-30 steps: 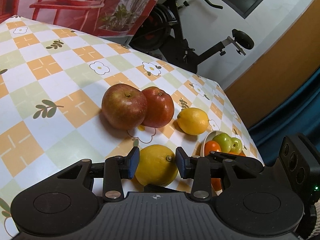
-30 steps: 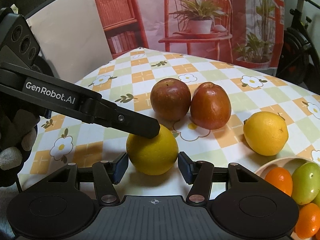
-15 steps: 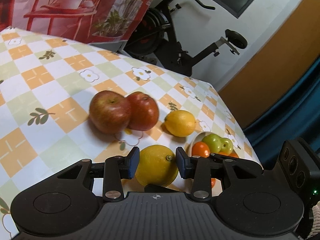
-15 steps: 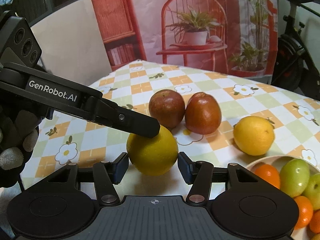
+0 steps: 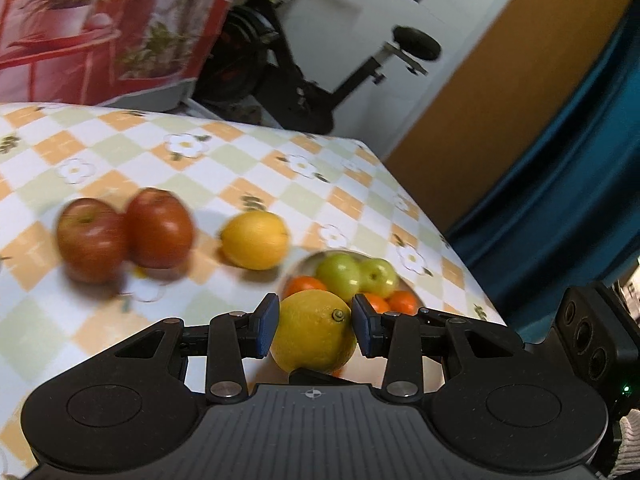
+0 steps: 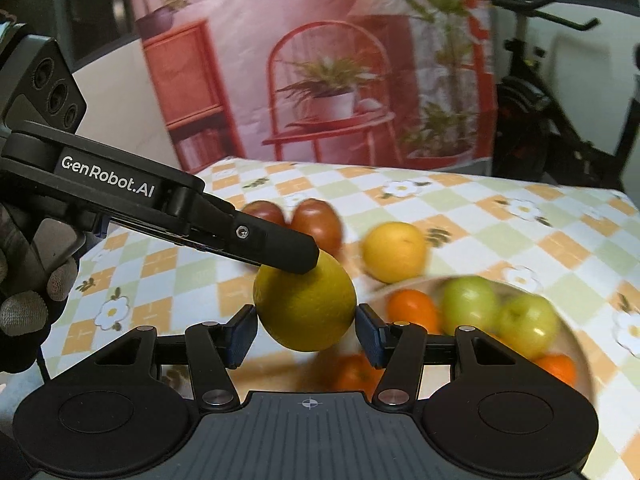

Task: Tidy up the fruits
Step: 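Carry the left gripper's lemon over the plate while the right gripper carries its lemon there, then lower the lemon onto the plate and open the left gripper while the right gripper releases its lemon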

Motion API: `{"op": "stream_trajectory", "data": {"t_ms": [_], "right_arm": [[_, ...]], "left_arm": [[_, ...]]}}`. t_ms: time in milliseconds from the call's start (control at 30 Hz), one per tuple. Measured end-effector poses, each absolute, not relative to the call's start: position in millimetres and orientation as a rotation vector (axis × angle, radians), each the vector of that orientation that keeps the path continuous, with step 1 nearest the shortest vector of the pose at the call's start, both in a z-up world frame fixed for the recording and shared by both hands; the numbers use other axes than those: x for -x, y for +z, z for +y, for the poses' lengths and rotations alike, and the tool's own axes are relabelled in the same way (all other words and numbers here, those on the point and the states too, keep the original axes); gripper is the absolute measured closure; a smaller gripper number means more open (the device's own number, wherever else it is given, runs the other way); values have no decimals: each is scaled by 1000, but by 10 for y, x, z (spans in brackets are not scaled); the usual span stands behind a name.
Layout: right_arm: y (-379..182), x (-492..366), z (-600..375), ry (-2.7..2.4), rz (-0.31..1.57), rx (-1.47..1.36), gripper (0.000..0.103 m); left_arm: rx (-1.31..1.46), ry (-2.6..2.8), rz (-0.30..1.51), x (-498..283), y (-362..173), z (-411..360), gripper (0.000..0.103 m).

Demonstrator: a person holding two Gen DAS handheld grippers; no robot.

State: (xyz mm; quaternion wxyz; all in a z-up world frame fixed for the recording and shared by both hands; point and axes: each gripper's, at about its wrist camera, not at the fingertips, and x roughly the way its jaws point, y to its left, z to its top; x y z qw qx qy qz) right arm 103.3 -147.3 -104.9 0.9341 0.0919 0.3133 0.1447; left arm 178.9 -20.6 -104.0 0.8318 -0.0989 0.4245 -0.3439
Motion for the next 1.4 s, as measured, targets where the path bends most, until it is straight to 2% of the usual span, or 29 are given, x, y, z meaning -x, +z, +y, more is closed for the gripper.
{"op": "stream_trajectory", "data": {"t_ms": [433, 1300, 1400], "right_arm": [[-1278, -793, -2016, 179, 648, -293, 53], [-1323, -807, -2027, 144, 651, -302, 53], [-1324, -783, -2029, 142, 644, -306, 56]], "left_arm": [[107, -787, 953, -1841, -1171, -833, 61], [90, -683, 947, -1990, -1268, -827, 62], [92, -664, 940, -1976, -1256, -801, 62]]}}
